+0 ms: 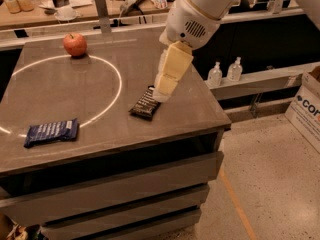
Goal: Move rxbar blueberry near rxbar chocolate
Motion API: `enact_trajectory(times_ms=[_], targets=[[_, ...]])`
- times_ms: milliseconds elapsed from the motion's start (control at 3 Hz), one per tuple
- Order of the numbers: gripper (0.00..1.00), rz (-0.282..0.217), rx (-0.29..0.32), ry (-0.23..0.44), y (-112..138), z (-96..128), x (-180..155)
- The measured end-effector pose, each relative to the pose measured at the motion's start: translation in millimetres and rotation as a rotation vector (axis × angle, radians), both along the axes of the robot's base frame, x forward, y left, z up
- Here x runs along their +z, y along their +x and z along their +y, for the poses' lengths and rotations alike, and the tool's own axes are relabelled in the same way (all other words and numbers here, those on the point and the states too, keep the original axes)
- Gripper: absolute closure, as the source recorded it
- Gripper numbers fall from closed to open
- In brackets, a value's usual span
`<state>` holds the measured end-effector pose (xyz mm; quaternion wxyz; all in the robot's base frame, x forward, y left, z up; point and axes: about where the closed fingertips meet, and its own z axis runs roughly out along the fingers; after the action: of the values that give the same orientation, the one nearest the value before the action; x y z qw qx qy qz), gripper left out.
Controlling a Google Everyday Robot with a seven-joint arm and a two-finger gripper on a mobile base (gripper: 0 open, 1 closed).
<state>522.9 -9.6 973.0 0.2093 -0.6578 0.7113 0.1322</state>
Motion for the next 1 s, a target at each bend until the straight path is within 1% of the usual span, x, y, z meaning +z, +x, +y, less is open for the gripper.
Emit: enact_trajectory(times_ms=[333,667,1000], targets=[[0.0,0.003,0.013,-0.003,21.7,34.3,-0.8],[0.0,0.01,0.023,-0.068,41.4,73.5,-13.3],[0.0,0.024,0.057,-0.146,51.7,118.6,-38.9]])
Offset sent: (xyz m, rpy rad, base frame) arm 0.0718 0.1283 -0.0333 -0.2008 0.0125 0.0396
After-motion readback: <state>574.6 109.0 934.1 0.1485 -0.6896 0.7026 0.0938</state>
